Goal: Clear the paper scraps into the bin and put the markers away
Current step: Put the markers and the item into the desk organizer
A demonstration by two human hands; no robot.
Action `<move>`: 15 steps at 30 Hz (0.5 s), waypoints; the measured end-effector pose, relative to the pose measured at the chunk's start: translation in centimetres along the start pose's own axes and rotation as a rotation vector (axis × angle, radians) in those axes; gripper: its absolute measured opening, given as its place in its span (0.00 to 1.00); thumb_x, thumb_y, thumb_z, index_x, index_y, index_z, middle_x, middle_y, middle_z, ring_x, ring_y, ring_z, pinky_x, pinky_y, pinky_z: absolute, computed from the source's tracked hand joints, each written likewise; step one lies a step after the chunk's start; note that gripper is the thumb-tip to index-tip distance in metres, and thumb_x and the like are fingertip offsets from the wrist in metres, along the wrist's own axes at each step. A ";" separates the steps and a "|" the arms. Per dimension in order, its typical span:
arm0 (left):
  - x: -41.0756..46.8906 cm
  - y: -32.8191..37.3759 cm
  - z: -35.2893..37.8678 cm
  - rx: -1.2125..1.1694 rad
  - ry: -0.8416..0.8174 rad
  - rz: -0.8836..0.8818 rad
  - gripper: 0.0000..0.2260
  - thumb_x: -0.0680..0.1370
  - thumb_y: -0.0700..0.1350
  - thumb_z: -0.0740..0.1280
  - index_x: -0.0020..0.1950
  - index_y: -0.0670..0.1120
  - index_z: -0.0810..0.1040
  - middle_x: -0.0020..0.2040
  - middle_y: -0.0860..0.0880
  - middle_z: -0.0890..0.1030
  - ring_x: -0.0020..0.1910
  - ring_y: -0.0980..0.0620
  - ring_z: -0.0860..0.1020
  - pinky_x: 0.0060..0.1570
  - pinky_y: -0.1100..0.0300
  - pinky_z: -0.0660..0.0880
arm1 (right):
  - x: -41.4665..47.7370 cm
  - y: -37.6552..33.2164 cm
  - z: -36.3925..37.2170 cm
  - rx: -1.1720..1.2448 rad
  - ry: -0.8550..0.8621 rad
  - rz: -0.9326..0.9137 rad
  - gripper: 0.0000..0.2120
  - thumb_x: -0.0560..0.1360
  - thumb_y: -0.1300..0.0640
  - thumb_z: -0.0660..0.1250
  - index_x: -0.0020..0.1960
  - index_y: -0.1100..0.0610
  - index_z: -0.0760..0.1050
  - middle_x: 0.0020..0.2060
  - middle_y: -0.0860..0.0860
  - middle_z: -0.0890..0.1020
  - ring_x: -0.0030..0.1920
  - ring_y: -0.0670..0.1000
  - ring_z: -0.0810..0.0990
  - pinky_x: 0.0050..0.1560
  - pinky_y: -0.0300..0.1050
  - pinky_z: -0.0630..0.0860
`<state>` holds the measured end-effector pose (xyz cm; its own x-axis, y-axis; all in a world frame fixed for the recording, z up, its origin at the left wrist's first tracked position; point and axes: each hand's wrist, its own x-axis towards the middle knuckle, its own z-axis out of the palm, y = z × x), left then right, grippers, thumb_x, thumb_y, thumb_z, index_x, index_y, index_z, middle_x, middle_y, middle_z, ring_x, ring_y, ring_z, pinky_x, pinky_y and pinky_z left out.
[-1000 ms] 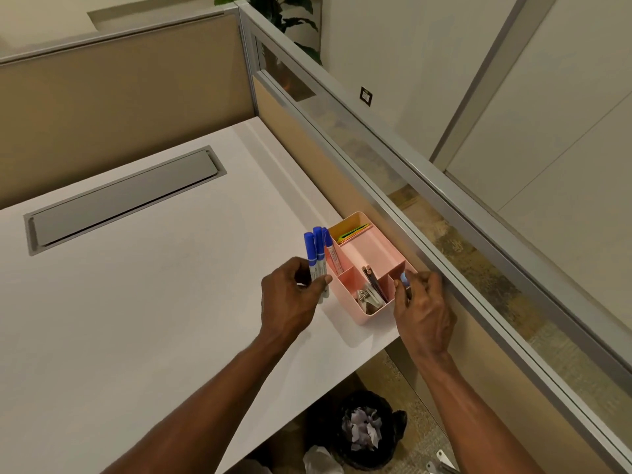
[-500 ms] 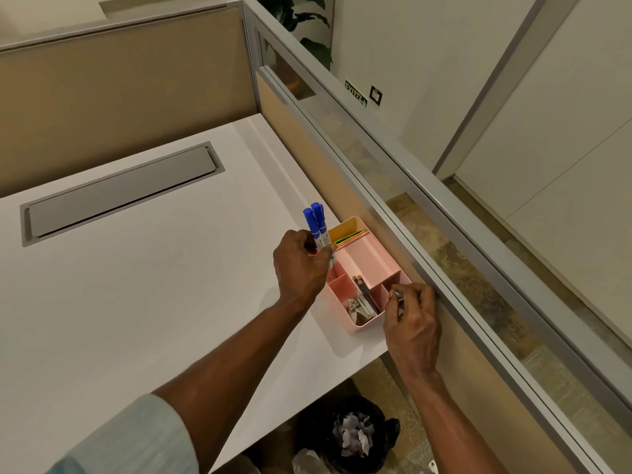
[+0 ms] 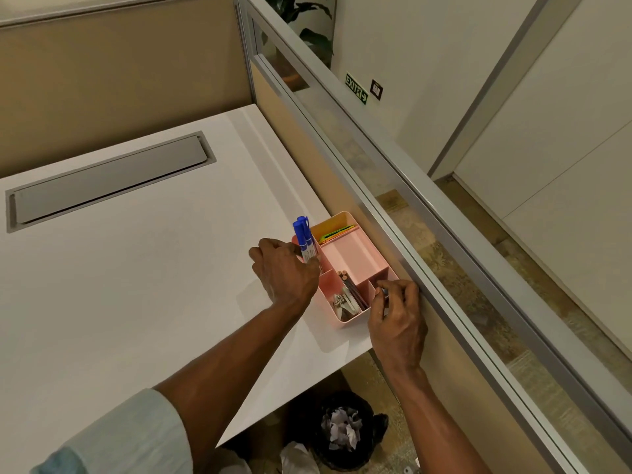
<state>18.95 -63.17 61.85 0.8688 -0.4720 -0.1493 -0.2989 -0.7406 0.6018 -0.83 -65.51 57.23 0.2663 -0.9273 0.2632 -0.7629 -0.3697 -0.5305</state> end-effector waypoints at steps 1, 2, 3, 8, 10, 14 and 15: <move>0.0 0.0 -0.1 0.018 -0.003 -0.003 0.21 0.75 0.58 0.77 0.60 0.45 0.83 0.61 0.45 0.75 0.65 0.46 0.71 0.62 0.51 0.73 | 0.0 0.0 0.1 0.000 0.003 0.000 0.09 0.82 0.60 0.69 0.61 0.60 0.82 0.56 0.60 0.80 0.51 0.56 0.83 0.43 0.54 0.88; -0.1 0.1 -0.1 0.034 -0.006 0.000 0.20 0.75 0.58 0.76 0.60 0.46 0.83 0.61 0.45 0.75 0.65 0.45 0.71 0.63 0.51 0.73 | 0.0 0.1 0.1 0.001 0.004 0.001 0.09 0.82 0.60 0.69 0.61 0.60 0.82 0.56 0.59 0.80 0.51 0.56 0.83 0.43 0.54 0.88; -0.1 0.2 -0.1 0.055 -0.011 0.006 0.20 0.76 0.58 0.76 0.61 0.46 0.83 0.61 0.44 0.75 0.65 0.45 0.71 0.64 0.50 0.73 | 0.0 0.1 0.2 0.001 0.005 0.001 0.09 0.82 0.59 0.69 0.61 0.60 0.82 0.57 0.59 0.80 0.50 0.56 0.83 0.43 0.54 0.88; -0.1 0.8 0.0 0.040 -0.046 -0.022 0.21 0.76 0.58 0.76 0.62 0.46 0.82 0.62 0.43 0.76 0.67 0.44 0.71 0.65 0.48 0.75 | 0.0 0.4 0.3 0.005 0.003 0.008 0.10 0.82 0.58 0.68 0.61 0.59 0.82 0.57 0.59 0.80 0.50 0.56 0.83 0.43 0.54 0.88; 0.0 0.9 0.0 0.025 -0.056 -0.031 0.21 0.75 0.58 0.76 0.61 0.45 0.82 0.62 0.43 0.76 0.67 0.44 0.71 0.64 0.48 0.77 | 0.0 0.4 0.3 0.008 0.007 0.007 0.10 0.82 0.58 0.69 0.61 0.59 0.82 0.56 0.59 0.79 0.49 0.55 0.83 0.42 0.53 0.87; 0.3 0.8 -0.1 0.011 -0.080 -0.041 0.18 0.75 0.57 0.76 0.58 0.45 0.83 0.62 0.44 0.76 0.67 0.45 0.71 0.61 0.50 0.77 | 0.0 0.5 0.4 0.014 0.015 -0.002 0.09 0.82 0.58 0.69 0.61 0.59 0.81 0.55 0.58 0.80 0.49 0.54 0.82 0.42 0.51 0.87; 0.4 0.8 -0.2 -0.003 -0.079 -0.053 0.18 0.75 0.56 0.77 0.58 0.46 0.83 0.63 0.44 0.76 0.67 0.45 0.71 0.60 0.50 0.77 | 0.0 0.5 0.4 0.015 0.015 -0.003 0.09 0.82 0.58 0.69 0.61 0.59 0.81 0.55 0.58 0.80 0.49 0.54 0.82 0.42 0.50 0.87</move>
<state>19.13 -63.83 62.41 0.8494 -0.4689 -0.2422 -0.2524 -0.7640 0.5938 -0.97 -65.74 56.65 0.2593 -0.9252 0.2771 -0.7534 -0.3733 -0.5413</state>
